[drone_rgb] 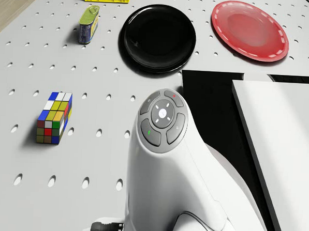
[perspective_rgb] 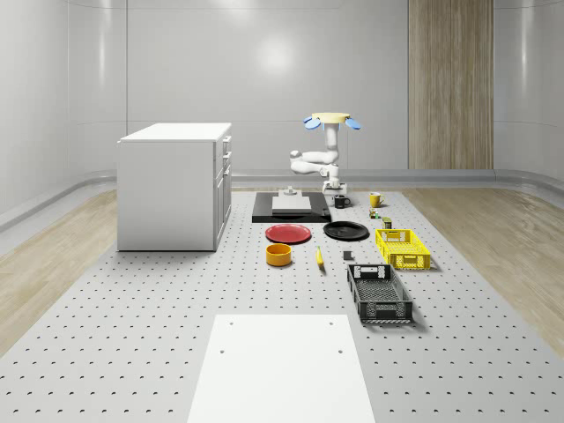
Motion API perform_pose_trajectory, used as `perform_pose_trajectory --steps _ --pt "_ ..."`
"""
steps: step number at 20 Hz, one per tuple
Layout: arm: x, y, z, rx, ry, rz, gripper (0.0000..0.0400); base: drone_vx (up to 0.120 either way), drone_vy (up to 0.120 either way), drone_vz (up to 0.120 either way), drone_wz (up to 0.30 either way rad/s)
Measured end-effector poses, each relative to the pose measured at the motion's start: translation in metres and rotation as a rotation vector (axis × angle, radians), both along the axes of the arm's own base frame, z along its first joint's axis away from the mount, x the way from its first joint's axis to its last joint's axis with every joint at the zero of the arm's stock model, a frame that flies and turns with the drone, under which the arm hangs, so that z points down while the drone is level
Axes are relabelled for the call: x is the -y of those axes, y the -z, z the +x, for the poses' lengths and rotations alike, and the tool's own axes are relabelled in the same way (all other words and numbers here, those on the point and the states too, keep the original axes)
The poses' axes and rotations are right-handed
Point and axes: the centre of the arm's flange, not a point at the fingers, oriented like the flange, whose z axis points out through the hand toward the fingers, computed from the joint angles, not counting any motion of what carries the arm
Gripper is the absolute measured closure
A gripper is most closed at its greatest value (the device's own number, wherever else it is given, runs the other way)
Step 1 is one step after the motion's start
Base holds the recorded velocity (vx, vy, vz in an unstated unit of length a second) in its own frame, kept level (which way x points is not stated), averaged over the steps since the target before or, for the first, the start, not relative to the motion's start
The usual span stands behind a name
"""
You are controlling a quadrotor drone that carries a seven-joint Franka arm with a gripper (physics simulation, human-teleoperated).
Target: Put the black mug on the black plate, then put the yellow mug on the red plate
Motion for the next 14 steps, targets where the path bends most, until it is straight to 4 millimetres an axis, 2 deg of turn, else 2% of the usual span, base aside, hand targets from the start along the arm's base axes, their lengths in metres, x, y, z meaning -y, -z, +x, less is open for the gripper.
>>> perform_pose_trajectory --steps 5,9,14 --pt "0.000 0.001 0.000 0.000 0.000 0.000 0.0289 0.000 0.000 0.000 0.000" --pt "0.000 0.012 0.000 0.000 0.000 0.000 0.0290 0.000 0.000 0.000 0.000" --pt "0.000 0.031 0.000 0.000 0.000 0.000 0.0290 0.000 0.000 0.120 0.000"
